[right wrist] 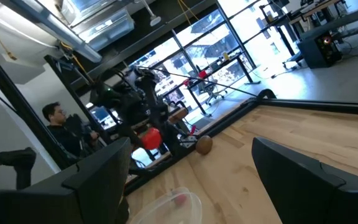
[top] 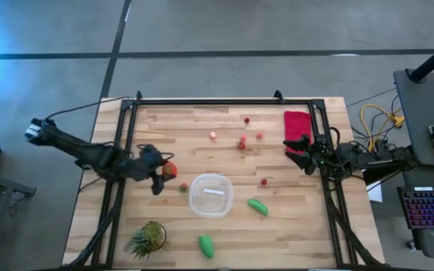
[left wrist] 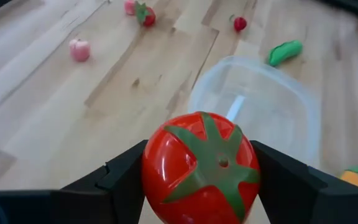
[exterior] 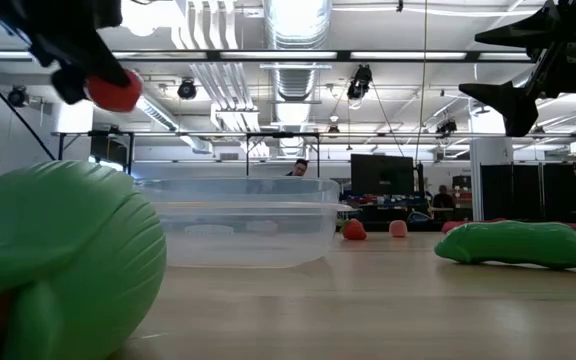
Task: Pick and placing Produce into tupperware
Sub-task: Put the tomato into the bin, then put the red strawberry into the bin
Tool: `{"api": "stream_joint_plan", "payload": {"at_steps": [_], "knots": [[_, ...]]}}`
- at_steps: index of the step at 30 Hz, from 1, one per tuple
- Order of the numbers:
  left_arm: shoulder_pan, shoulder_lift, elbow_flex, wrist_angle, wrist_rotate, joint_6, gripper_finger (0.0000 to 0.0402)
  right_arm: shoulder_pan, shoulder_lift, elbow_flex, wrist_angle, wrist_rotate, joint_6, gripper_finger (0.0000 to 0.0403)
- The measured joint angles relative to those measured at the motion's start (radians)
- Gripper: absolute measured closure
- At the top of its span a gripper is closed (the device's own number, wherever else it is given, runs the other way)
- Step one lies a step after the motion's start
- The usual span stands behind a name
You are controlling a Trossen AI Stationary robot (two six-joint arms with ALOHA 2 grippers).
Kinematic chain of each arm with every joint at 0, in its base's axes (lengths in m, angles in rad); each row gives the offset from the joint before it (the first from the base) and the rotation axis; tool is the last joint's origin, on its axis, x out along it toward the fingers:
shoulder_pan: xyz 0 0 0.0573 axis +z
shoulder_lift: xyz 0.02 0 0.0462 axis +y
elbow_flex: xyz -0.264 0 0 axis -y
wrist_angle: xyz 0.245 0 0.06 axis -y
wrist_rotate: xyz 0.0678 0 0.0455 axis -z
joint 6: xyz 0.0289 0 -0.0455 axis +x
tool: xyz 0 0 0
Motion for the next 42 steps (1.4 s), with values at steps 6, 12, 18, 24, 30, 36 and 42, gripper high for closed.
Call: {"api": "stream_joint_plan", "payload": {"at_steps": [6, 12, 18, 24, 30, 36, 42], "knots": [[0.109, 0.15, 0.022, 0.188, 0.194, 0.146, 0.0163, 0.0, 0.0, 0.0, 0.0, 0.0, 0.0, 0.0076], [0.158, 0.27, 0.022, 0.357, 0.332, 0.199, 0.0163, 0.0, 0.0, 0.0, 0.0, 0.0, 0.0, 0.0076], [0.21, 0.384, 0.022, 0.48, 0.439, 0.21, 0.0163, 0.0, 0.0, 0.0, 0.0, 0.0, 0.0, 0.0076], [0.227, 0.513, 0.053, 0.519, 0.489, 0.205, 0.0163, 0.0, 0.0, 0.0, 0.0, 0.0, 0.0, 0.0076], [0.23, 0.629, 0.17, 0.379, 0.489, 0.173, 0.0156, 0.0, 0.0, 0.0, 0.0, 0.0, 0.0, 0.0076], [0.231, 0.735, 0.287, 0.249, 0.487, 0.174, 0.0115, 0.0, 0.0, 0.0, 0.0, 0.0, 0.0, 0.0076], [0.234, 0.746, 0.38, 0.11, 0.481, 0.2, 0.0088, 0.0, 0.0, 0.0, 0.0, 0.0, 0.0, 0.0076]]}}
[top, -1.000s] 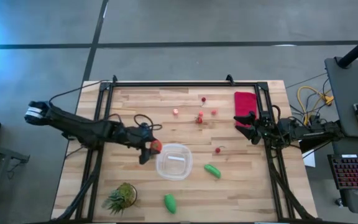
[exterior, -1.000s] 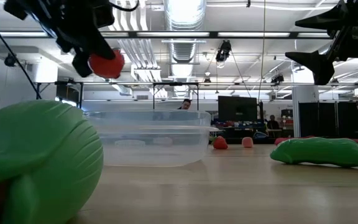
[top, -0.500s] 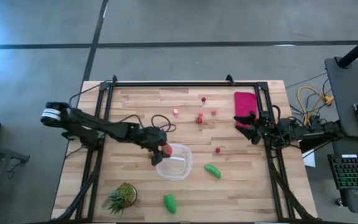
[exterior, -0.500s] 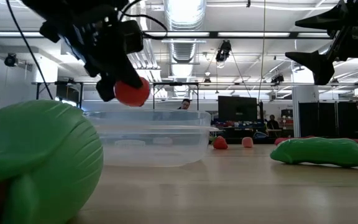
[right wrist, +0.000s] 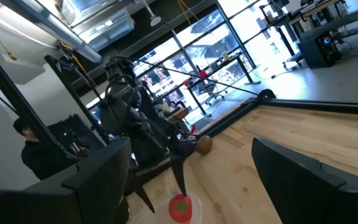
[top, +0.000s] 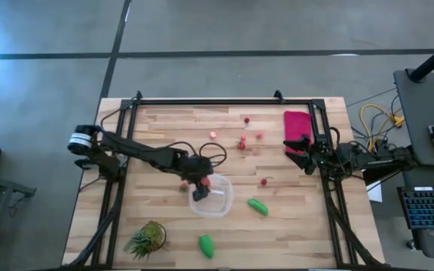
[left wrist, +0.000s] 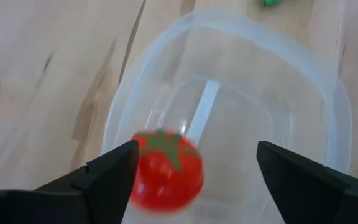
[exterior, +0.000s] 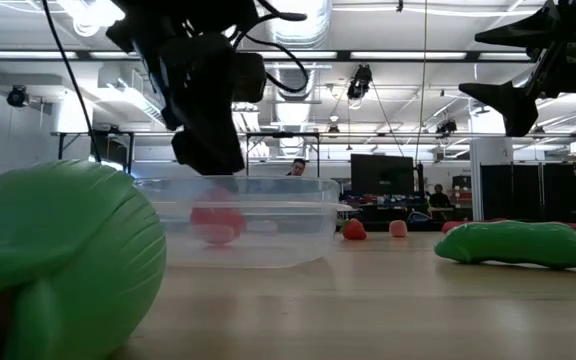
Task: Pick and placing Produce into tupperware
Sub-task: Put the red strawberry into the bin
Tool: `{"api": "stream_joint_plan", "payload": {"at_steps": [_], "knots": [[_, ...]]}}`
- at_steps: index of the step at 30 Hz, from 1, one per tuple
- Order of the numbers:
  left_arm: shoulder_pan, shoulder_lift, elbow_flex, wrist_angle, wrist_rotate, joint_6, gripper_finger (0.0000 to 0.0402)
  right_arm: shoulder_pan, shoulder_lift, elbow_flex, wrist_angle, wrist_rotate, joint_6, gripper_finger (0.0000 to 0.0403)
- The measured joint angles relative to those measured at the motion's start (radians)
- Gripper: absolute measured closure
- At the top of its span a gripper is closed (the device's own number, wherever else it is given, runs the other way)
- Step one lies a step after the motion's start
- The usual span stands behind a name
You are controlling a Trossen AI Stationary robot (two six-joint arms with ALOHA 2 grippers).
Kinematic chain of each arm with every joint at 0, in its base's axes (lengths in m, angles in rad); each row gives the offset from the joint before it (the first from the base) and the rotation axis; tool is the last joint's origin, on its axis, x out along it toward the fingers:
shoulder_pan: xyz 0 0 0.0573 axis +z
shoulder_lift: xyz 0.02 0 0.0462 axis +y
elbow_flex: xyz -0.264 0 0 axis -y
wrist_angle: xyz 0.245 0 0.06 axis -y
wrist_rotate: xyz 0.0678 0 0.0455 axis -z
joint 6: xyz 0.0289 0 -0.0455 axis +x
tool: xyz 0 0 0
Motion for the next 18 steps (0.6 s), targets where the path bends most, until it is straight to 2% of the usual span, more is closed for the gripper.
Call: {"api": "stream_joint_plan", "payload": {"at_steps": [4, 7, 12, 18], "knots": [[0.001, -0.062, 0.078, -0.242, -0.013, 0.102, 0.0087, 0.0, 0.0, 0.0, 0.0, 0.0, 0.0, 0.0076], [0.001, -0.13, 0.097, -0.363, -0.017, 0.213, 0.0086, 0.0, 0.0, 0.0, 0.001, 0.0, 0.0, 0.0076], [-0.001, -0.237, 0.036, -0.395, -0.021, 0.342, 0.0086, 0.0, 0.004, 0.0, 0.001, 0.0, 0.0, 0.0076], [-0.001, -0.276, -0.059, -0.389, -0.027, 0.341, 0.0086, 0.0, 0.013, 0.0, 0.001, 0.0, 0.0, 0.0076]]}}
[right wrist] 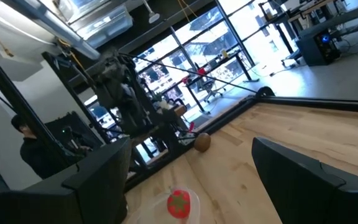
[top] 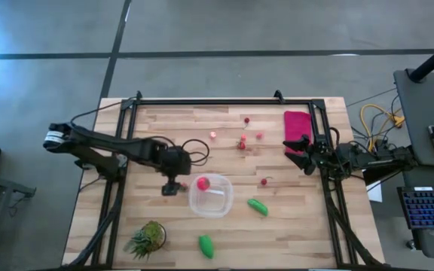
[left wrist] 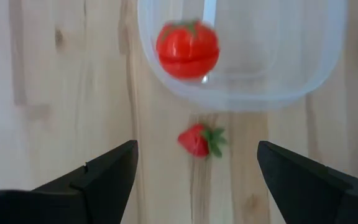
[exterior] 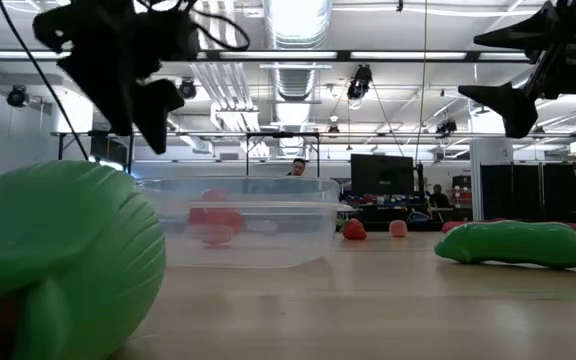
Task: Pick and placing Produce into tupperware
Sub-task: Put the red strawberry into the bin
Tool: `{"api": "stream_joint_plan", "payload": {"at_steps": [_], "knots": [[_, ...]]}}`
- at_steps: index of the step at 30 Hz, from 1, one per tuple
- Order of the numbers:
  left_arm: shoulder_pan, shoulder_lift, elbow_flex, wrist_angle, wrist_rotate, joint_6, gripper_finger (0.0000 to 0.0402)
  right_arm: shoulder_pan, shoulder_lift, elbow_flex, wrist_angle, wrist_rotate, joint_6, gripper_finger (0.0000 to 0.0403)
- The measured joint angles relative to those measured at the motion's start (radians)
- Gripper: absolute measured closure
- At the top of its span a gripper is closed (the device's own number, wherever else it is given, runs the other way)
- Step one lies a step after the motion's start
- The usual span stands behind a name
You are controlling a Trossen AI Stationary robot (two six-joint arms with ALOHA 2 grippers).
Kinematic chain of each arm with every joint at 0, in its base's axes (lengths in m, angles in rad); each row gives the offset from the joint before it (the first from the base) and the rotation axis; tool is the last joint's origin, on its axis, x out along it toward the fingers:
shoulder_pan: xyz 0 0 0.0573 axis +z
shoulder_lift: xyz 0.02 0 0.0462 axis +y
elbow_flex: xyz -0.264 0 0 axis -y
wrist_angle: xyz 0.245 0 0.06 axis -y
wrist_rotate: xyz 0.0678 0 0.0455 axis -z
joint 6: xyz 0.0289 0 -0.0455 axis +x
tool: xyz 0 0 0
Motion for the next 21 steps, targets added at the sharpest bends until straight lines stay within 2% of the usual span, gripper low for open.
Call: {"api": "stream_joint_plan", "payload": {"at_steps": [5, 11, 21], "knots": [[0.0, 0.038, -0.04, 0.072, -0.005, -0.005, 0.0086, 0.0, 0.0, 0.0, -0.001, 0.0, 0.0, 0.0076], [0.0, 0.116, -0.038, 0.049, -0.051, -0.131, 0.0086, 0.0, 0.0, 0.0, -0.002, 0.0, 0.0, 0.0076], [-0.036, 0.15, -0.037, 0.052, -0.05, -0.137, 0.0103, 0.0, 0.0, 0.0, -0.001, 0.0, 0.0, 0.0076]]}}
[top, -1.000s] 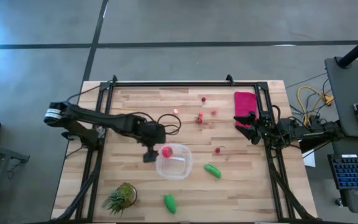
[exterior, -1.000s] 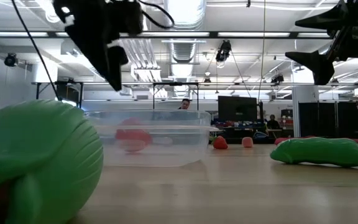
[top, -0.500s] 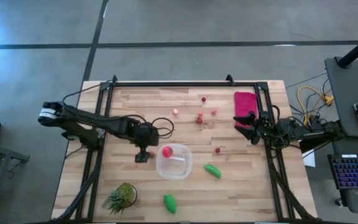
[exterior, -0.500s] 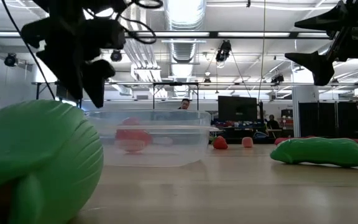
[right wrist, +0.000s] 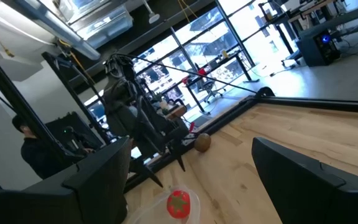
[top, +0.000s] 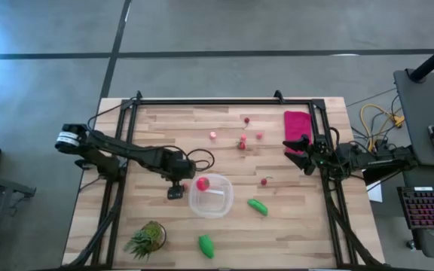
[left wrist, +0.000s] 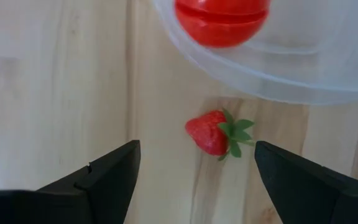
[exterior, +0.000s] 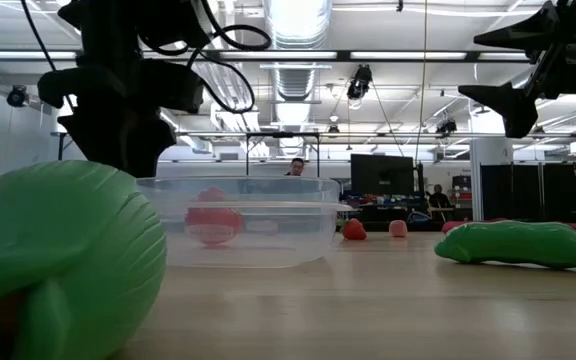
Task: Pick and placing Produce into tupperware
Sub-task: Put the red strawberry into the bin
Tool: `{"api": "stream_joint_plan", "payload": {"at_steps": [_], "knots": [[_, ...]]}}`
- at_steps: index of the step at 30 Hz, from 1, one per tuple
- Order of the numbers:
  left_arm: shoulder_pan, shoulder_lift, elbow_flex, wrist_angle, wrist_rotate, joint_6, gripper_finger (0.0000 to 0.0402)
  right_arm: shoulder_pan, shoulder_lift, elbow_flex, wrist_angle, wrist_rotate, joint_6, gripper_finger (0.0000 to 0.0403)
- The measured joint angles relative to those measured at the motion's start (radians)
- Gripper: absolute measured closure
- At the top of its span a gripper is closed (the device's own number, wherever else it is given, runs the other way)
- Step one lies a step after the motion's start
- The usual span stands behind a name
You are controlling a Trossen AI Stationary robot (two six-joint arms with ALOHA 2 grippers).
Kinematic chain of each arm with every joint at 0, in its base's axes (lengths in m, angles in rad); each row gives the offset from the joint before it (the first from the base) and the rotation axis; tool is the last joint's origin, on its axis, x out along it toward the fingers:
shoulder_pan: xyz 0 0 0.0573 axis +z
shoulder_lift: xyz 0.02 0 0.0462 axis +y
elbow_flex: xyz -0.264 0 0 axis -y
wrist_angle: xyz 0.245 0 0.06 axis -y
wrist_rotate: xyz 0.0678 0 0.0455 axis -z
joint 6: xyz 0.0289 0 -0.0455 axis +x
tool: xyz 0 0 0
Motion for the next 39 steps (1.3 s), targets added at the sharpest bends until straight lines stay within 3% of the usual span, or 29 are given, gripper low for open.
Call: {"api": "stream_joint_plan", "payload": {"at_steps": [20, 31, 39], "knots": [[-0.072, 0.006, -0.012, 0.062, -0.094, -0.128, 0.0112, 0.0, 0.0, 0.0, 0.0, 0.0, 0.0, 0.0076], [-0.09, 0.074, -0.015, 0.071, -0.047, -0.133, 0.0112, 0.0, 0.0, 0.0, 0.0, 0.0, 0.0, 0.0076], [-0.088, 0.101, -0.01, 0.088, -0.094, -0.18, 0.0112, 0.0, 0.0, 0.0, 0.0, 0.0, 0.0, 0.0076]]}}
